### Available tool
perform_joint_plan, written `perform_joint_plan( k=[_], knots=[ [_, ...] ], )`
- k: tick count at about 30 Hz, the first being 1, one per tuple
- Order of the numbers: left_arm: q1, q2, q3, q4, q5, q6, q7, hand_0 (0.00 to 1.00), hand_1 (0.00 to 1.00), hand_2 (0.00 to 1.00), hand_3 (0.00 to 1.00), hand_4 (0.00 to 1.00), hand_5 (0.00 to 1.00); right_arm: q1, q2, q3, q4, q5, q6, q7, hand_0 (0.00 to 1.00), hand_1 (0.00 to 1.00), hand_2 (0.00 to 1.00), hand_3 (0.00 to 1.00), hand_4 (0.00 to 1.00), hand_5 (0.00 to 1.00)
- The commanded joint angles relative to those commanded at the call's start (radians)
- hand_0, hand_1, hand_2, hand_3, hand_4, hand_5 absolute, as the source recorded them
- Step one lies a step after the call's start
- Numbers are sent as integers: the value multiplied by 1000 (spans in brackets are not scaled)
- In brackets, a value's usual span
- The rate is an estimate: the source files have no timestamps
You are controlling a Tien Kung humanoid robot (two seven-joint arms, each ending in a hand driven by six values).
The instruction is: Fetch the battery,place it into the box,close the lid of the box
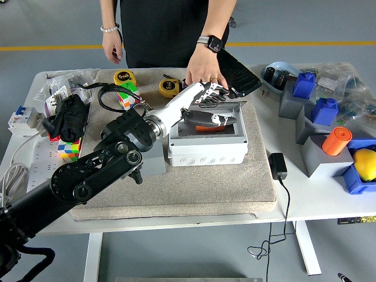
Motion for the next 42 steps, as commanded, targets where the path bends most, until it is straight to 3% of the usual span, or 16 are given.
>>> perform_joint_plan(
  k=[24, 27, 33, 38, 42],
  knots=[
    [48, 21, 24, -52, -14, -19, 28, 707, 701, 689, 718, 980, 331, -4, 2, 8, 0, -4, -1, 1, 676, 647, 660, 553, 876, 437],
    [56, 28, -9, -67, -49, -11, 10, 707, 702, 688, 717, 979, 333, -3, 2, 8, 0, -4, -1, 2, 676, 647, 661, 552, 876, 437],
    [90, 57, -110, -88, -144, 43, -81, 708, 717, 686, 700, 975, 328, -2, 3, 11, 0, -3, -2, 3, 675, 646, 661, 552, 876, 437],
    [147, 94, -244, -101, -257, 80, -168, 710, 713, 678, 682, 979, 333, -1, 3, 12, -1, -4, -2, 3, 675, 647, 660, 552, 876, 437],
    [209, 127, -369, -102, -339, 80, -192, 710, 713, 678, 682, 979, 333, -1, 4, 13, -1, -3, 0, 2, 675, 647, 660, 552, 876, 437]
  ],
)
